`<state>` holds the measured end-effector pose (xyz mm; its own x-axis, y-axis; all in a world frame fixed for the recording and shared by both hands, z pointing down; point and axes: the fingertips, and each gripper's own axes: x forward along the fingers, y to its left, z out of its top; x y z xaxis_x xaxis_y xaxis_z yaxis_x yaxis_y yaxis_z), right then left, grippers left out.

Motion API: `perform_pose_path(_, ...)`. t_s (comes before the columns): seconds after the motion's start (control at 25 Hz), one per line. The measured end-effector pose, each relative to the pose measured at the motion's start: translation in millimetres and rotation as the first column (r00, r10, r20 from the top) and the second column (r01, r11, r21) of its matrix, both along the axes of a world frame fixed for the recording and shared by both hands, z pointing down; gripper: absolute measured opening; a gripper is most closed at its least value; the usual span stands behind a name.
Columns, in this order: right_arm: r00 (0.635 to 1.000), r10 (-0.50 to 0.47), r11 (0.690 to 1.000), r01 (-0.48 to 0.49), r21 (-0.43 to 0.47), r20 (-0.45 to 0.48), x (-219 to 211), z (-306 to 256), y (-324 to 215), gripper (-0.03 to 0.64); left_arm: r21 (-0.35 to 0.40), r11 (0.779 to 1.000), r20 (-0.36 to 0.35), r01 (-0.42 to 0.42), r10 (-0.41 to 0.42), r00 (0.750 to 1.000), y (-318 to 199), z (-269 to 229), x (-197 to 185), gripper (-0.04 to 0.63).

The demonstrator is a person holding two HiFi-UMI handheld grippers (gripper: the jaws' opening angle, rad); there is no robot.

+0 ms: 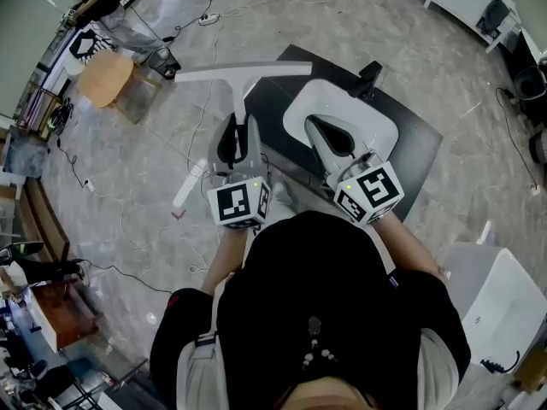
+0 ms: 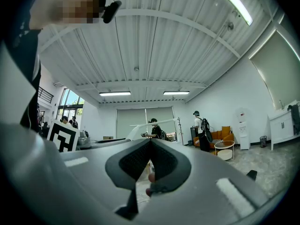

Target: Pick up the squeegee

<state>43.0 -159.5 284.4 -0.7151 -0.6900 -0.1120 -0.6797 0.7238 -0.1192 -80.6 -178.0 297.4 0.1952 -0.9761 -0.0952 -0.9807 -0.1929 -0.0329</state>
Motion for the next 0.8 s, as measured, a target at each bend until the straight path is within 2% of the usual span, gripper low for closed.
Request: perform_pose_path(0.8,1.0,-0.008,1.0,0.008,0.002,-0.013,-2.7,6.0,5.4,0.0,-0.002,1.0,0.0,0.009,-0.009,1.0,8.5,3.9,-1.2,0.106)
